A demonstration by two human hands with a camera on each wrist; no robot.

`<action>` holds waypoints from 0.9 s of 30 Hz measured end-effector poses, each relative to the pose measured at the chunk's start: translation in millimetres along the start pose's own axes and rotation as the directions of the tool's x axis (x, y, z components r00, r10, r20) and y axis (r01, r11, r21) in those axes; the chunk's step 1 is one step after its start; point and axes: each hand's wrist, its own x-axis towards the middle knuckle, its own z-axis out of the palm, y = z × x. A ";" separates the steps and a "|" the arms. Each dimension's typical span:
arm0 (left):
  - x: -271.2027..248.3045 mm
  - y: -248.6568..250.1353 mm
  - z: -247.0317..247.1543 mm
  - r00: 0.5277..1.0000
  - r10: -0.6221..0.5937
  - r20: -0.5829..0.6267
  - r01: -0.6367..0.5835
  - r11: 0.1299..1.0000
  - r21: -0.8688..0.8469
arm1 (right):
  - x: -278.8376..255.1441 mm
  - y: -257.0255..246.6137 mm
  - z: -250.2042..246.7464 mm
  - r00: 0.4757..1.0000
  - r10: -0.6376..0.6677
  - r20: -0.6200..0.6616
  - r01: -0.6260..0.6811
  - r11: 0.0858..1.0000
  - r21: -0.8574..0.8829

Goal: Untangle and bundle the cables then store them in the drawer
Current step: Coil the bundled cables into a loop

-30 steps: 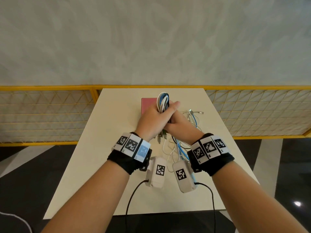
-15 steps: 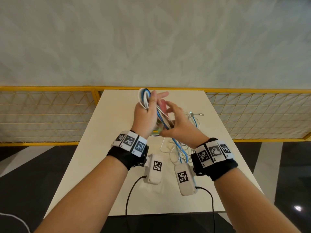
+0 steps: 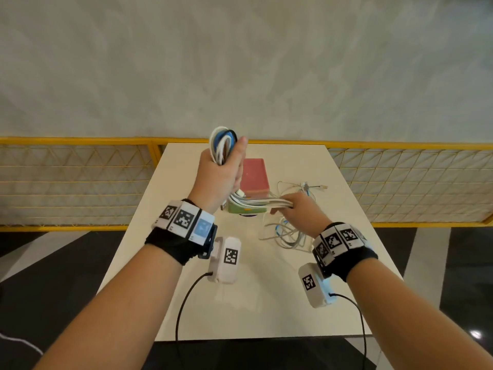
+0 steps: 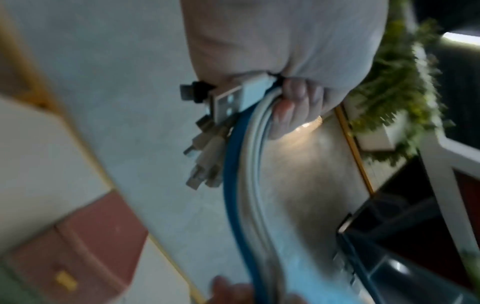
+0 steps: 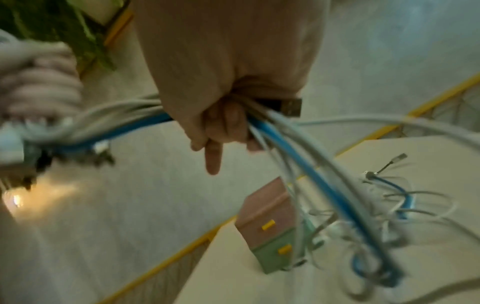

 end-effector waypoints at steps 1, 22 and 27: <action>-3.2 -2.0 0.2 1.000 0.009 0.001 -0.009 0.994 0.106 | 1.4 -3.7 -4.7 0.999 -0.014 -0.044 0.013 1.000 -0.012; -20.3 -25.2 3.2 0.899 -0.227 0.374 0.042 0.896 0.442 | -17.1 -28.0 -31.2 0.972 -0.225 0.064 0.220 0.973 0.074; -23.8 -24.5 11.2 0.933 -0.209 0.293 0.131 0.955 0.266 | -27.4 -16.4 -20.3 0.984 -0.178 -0.023 0.179 0.971 0.159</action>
